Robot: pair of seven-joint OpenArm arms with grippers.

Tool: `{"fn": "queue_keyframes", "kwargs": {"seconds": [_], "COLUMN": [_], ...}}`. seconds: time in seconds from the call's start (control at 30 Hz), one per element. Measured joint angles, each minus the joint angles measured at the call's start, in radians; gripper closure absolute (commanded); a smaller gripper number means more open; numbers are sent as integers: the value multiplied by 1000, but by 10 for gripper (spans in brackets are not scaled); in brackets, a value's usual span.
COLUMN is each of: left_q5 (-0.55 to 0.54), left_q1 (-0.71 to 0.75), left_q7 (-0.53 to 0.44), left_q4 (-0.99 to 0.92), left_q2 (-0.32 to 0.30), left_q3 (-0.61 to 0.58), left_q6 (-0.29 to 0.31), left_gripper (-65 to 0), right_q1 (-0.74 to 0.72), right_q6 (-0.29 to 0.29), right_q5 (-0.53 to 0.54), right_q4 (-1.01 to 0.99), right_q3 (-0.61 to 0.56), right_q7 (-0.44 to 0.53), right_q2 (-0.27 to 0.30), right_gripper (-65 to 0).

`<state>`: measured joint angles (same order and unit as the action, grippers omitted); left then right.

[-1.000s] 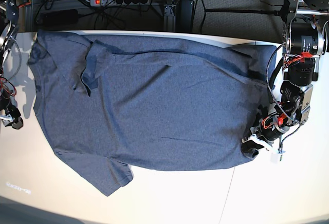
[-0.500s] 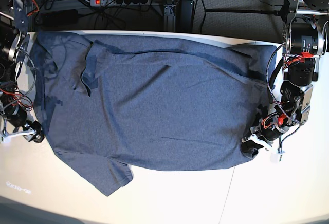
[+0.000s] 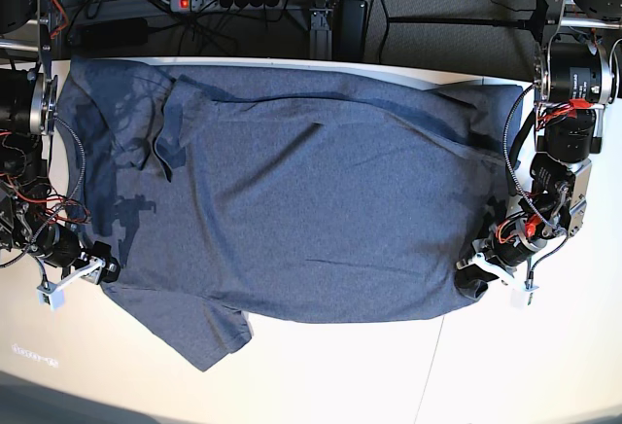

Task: Fold the T-shirt properly
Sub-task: 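Grasp the shirt's side near the sleeve with the right gripper, then lift both held edges and fold them toward the shirt's collar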

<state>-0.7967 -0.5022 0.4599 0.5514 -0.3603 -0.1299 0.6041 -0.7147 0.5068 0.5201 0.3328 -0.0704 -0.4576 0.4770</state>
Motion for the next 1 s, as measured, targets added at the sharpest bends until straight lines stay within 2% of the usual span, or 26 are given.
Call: {"fn": "queue_keyframes", "kwargs": {"seconds": [0.2,0.47,0.57,0.8,0.87,1.0], "left_q5": [0,0,0,0,0,0], "left_q1": [0,0,0,0,0,0], "left_q7": [0,0,0,0,0,0], "left_q4": [0,0,0,0,0,0], "left_q2": [0,0,0,0,0,0], "left_q3": [0,0,0,0,0,0], "left_q6": [0,2,2,3,3,3], "left_gripper": [0,0,0,0,0,0], "right_q1": [0,-3,-3,-3,-3,0], "right_q6": [3,10,11,13,13,16], "right_q5": [3,-59,-66,-92,-124,-165], "right_q4": [0,3,3,3,3,15], "right_q3": [0,0,0,0,0,0], "right_q7": [0,6,6,35,72,105], "right_q2": [-37,-79,-79,-74,-72,-62], "right_gripper": [-360,-360,-356,-126,-13,0]}}
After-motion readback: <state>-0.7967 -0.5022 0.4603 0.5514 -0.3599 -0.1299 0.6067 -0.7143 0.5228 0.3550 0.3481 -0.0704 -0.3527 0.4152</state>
